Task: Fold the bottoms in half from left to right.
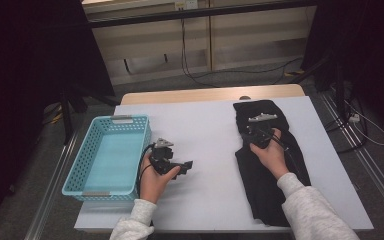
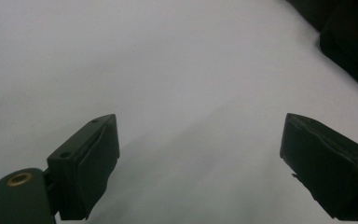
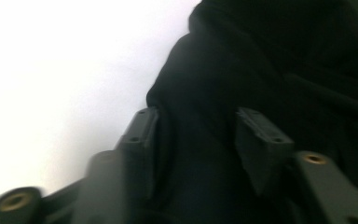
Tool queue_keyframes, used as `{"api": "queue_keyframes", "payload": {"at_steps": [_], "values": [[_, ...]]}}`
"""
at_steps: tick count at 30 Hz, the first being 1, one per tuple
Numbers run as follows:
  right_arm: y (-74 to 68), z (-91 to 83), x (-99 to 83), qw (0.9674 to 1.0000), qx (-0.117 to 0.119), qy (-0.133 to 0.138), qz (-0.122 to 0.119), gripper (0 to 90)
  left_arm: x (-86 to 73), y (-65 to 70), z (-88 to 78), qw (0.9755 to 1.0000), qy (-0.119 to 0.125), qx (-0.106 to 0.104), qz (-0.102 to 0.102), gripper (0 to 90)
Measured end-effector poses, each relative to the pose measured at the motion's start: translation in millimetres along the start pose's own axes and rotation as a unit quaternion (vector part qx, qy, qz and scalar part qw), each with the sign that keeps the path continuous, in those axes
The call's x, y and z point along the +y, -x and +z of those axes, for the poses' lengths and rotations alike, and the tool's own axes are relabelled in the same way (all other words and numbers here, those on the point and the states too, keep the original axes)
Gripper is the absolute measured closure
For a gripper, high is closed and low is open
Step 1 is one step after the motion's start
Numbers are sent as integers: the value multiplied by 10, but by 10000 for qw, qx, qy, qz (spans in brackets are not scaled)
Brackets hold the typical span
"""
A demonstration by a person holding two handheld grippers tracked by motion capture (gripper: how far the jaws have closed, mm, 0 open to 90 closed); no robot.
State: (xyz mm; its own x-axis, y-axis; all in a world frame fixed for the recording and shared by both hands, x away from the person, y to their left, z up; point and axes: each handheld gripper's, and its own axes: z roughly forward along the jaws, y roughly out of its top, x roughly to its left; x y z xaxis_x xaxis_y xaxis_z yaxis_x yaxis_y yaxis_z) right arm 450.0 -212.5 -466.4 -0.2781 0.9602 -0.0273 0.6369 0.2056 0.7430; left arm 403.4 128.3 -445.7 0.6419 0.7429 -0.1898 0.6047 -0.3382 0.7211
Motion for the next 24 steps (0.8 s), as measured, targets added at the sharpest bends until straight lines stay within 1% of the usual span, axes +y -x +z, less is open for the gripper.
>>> {"api": "queue_keyframes", "payload": {"at_steps": [2, 3, 5, 6, 9, 12, 13, 15, 17, 18, 20, 22, 23, 24], "values": [[16, 1, 3, 10000, -37, 14, -7, 678, 3, 1, -6, 10000, 10, -11, -12, 117], [26, 1, 5, 10000, -49, 17, 4, 710, 6, 1, -9, 10000, 17, 2, -7, 117], [42, 2, 8, 10000, -24, 25, -60, 787, 7, -8, -12, 10000, 29, -29, -12, 118], [52, 1, 5, 10000, -16, 36, -79, 805, 5, -9, -13, 10000, 15, -30, -18, 117], [80, -8, 3, 10000, 44, 41, -46, 822, 2, -13, -21, 10000, 41, -37, -50, 117], [87, -13, 8, 9999, 76, 55, -70, 826, 10, -15, -30, 10000, 74, -27, -42, 117], [87, -16, 9, 9999, 99, 57, -77, 827, 13, -18, -32, 10000, 62, -30, -3, 117], [90, -33, 10, 9997, 218, 56, -79, 828, 13, -17, -31, 10000, 72, -56, -26, 117], [84, -57, 18, 9996, 266, 72, -105, 830, 17, -21, -41, 10000, 64, -39, -21, 116], [75, -74, 25, 9992, 363, 123, -57, 831, 19, -22, -43, 10000, 70, -37, -28, 116], [35, -102, 42, 9988, 417, 185, -159, 832, 25, -22, -45, 10000, 73, -19, -25, 116], [-12, -116, 51, 9984, 457, 223, -240, 832, 27, -19, -38, 10000, 71, -61, -27, 116], [-32, -115, 53, 9982, 471, 203, -309, 832, 25, -17, -33, 10000, 61, -61, -31, 116], [-44, -115, 53, 9982, 474, 190, -310, 832, 22, -16, -28, 10000, 55, -43, -17, 116]]}}
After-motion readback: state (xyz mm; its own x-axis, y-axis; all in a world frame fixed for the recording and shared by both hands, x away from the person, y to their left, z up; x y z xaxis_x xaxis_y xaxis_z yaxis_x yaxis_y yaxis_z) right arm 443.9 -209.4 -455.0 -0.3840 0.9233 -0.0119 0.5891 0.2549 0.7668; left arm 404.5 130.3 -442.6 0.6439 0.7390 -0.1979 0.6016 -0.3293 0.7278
